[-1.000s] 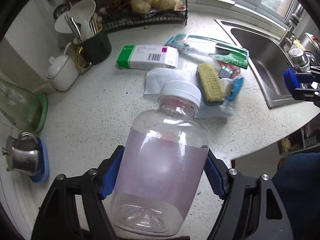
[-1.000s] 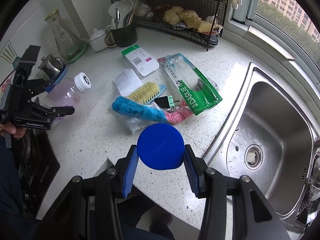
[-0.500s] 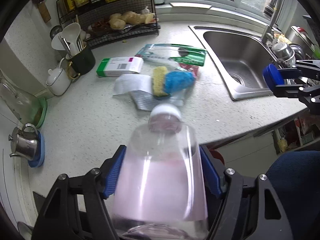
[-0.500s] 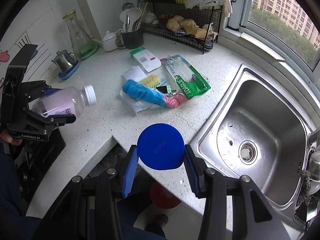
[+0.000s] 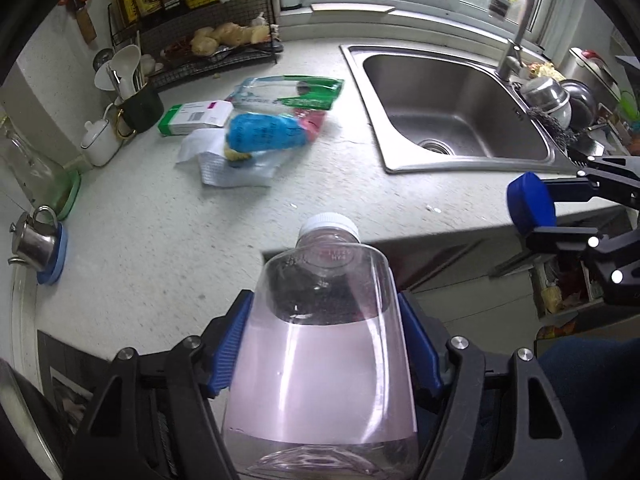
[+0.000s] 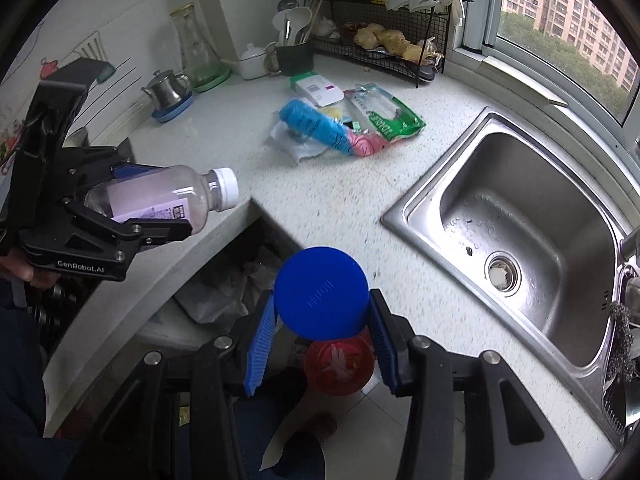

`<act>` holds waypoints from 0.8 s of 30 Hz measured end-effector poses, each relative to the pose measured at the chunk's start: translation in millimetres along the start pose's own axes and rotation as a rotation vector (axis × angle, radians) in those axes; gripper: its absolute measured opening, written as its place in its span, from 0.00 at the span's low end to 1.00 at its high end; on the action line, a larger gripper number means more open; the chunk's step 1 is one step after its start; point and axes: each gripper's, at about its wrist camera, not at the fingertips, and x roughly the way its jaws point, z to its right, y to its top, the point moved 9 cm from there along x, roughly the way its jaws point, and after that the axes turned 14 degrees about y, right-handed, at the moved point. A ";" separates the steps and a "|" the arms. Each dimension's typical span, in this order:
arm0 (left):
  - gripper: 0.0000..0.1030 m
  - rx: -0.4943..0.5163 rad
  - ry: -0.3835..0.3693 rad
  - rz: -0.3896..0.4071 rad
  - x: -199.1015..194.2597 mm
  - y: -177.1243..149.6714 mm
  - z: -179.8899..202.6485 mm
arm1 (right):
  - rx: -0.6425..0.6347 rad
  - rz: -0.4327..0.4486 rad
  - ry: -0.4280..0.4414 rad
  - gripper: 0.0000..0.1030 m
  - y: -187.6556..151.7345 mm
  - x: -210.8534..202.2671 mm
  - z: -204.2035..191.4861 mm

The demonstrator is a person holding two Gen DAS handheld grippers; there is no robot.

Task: Collect trash
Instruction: 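Carry the bottle and blue cap with both grippers down over the red bin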

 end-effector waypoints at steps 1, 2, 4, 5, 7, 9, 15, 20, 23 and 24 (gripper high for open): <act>0.67 0.006 0.001 0.000 -4.6 -4.9 9.5 | -0.004 -0.002 0.005 0.42 -5.5 -1.4 -2.1; 0.67 0.009 0.000 0.000 -8.7 -9.6 18.5 | -0.007 -0.004 0.009 0.42 -10.7 -2.1 -4.0; 0.67 0.011 -0.005 -0.004 -13.9 -18.8 32.7 | -0.009 -0.009 0.018 0.42 -22.8 -4.0 -7.0; 0.67 0.011 -0.007 -0.008 -14.6 -22.6 37.5 | -0.010 -0.012 0.026 0.42 -29.2 -3.9 -8.6; 0.67 0.010 -0.008 -0.024 -14.5 -33.2 49.1 | -0.014 -0.026 0.028 0.42 -40.3 -1.5 -8.7; 0.67 0.007 -0.023 -0.038 -12.3 -42.9 58.6 | -0.014 -0.038 0.028 0.42 -47.7 4.1 -7.2; 0.67 0.030 -0.066 -0.088 11.0 -75.6 89.1 | 0.021 -0.088 0.059 0.42 -76.6 30.3 -0.8; 0.67 0.050 -0.076 -0.140 53.1 -103.0 107.6 | 0.025 -0.120 0.061 0.42 -98.7 65.4 9.1; 0.67 0.032 -0.099 -0.167 83.8 -116.2 116.1 | 0.021 -0.133 0.086 0.42 -113.1 93.7 15.8; 0.67 0.037 -0.103 -0.175 94.0 -121.0 120.2 | 0.018 -0.137 0.085 0.42 -118.3 101.0 17.7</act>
